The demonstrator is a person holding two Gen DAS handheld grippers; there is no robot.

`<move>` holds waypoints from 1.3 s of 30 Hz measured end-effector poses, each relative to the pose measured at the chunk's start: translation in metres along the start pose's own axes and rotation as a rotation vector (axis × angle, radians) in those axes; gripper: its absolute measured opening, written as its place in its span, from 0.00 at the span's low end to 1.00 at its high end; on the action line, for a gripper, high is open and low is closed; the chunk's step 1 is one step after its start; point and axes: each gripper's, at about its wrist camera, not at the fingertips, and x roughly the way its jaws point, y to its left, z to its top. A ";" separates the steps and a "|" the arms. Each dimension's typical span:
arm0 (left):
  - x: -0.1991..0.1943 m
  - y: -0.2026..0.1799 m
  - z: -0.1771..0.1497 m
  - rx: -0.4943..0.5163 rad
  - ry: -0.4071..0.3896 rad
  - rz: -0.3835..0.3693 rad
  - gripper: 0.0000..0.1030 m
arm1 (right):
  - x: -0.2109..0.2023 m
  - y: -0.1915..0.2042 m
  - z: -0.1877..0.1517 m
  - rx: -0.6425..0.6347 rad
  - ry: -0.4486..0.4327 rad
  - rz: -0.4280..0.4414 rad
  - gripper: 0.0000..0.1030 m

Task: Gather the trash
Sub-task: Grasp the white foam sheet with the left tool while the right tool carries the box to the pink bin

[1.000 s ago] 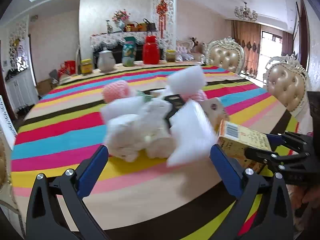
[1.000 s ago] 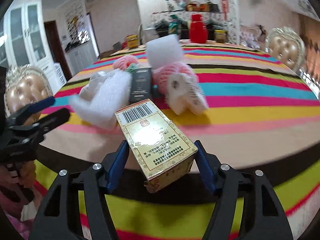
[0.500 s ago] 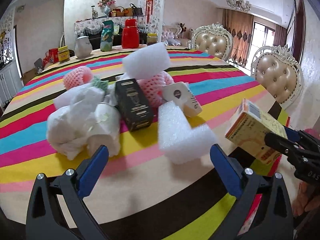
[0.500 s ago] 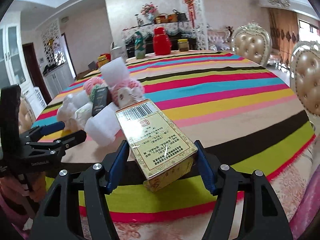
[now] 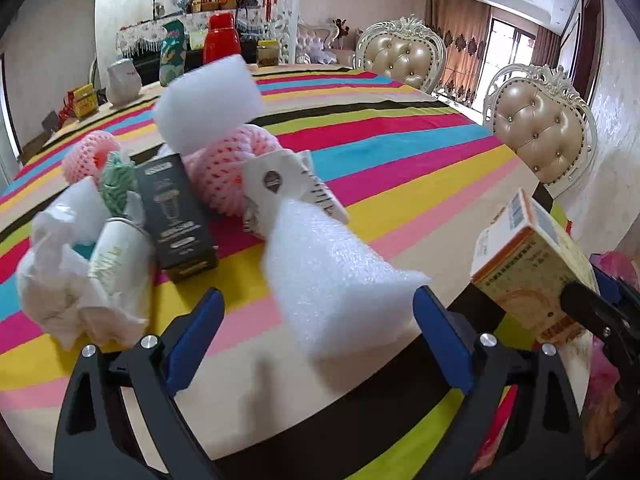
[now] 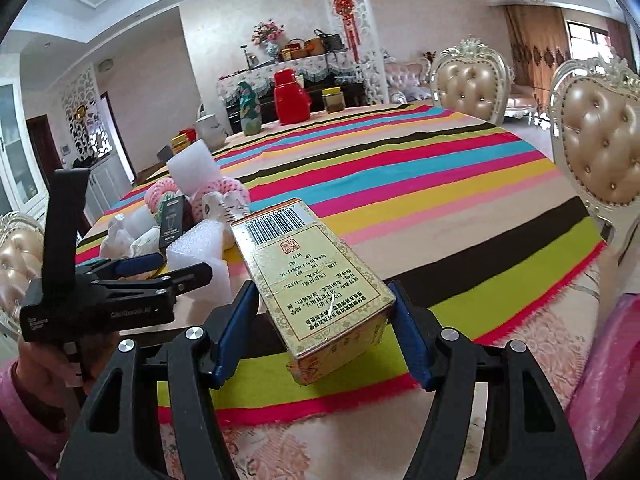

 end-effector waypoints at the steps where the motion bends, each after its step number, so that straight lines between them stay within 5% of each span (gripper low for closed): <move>1: 0.003 -0.002 0.001 -0.010 0.003 -0.007 0.89 | -0.002 -0.001 0.000 0.003 -0.004 -0.005 0.61; 5: 0.008 -0.006 0.005 -0.032 -0.009 -0.010 0.86 | -0.008 -0.006 0.001 0.009 -0.012 -0.020 0.61; 6: 0.012 -0.007 0.006 -0.032 -0.004 -0.020 0.78 | -0.008 -0.005 0.001 0.010 -0.013 -0.021 0.61; 11: 0.010 -0.008 0.005 -0.020 -0.025 -0.037 0.69 | -0.009 -0.002 0.001 0.003 -0.008 -0.021 0.61; 29: -0.065 -0.003 -0.036 -0.019 -0.197 -0.046 0.68 | -0.027 0.015 -0.017 -0.034 -0.049 -0.061 0.61; 39: -0.097 -0.047 -0.056 0.069 -0.297 -0.130 0.68 | -0.087 -0.002 -0.038 -0.014 -0.195 -0.205 0.61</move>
